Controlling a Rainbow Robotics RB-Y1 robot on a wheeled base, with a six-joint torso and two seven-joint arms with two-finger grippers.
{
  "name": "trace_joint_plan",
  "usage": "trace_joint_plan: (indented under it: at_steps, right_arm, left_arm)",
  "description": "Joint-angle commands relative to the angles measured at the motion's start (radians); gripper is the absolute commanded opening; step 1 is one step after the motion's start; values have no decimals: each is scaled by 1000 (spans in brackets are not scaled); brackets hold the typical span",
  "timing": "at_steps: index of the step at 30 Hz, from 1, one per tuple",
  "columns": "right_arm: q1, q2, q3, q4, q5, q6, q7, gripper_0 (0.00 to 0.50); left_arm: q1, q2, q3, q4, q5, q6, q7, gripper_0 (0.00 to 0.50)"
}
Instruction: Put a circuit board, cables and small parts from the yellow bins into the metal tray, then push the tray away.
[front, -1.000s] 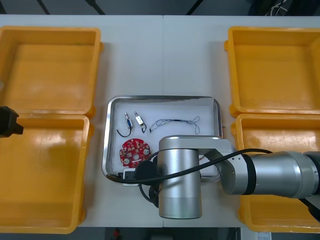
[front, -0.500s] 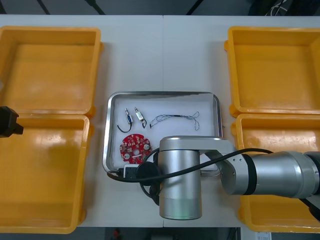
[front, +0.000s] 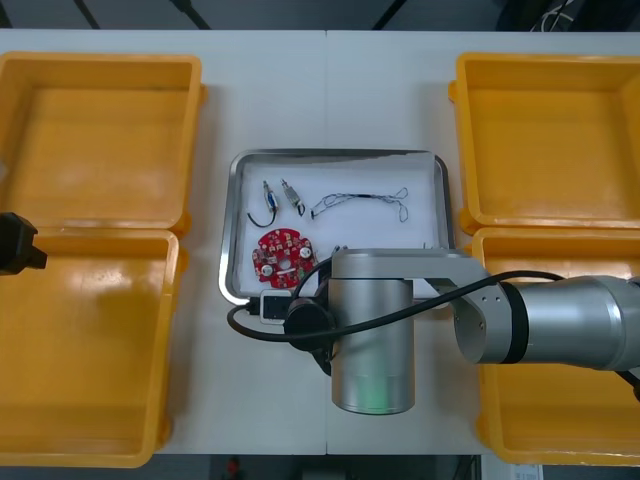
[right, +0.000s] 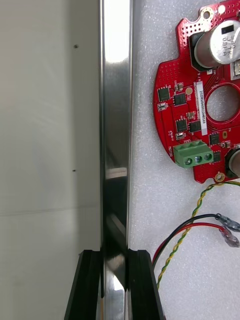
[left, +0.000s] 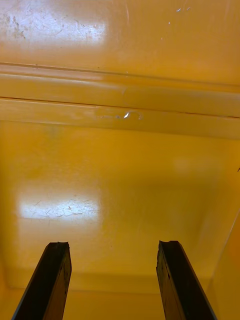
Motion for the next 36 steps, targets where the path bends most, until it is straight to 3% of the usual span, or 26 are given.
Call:
trace_joint_plan:
  at_steps: [1,11,30,36]
  right_arm:
    - [-84,-18,3,3,11,-30,-5,0]
    - [-146,-20,3,83,16,-109,21,0]
    - [-271,-12,3,468,16,-576,65,0]
    - [-302,-11,3,542,19,-672,83,0]
  left_arm:
    - [20,53,24,-19,9,-11,43,500]
    - [20,53,24,-19,9,-11,43,500]
    - [20,53,24,-19,9,-11,43,500]
    - [20,53,24,-19,9,-11,43,500]
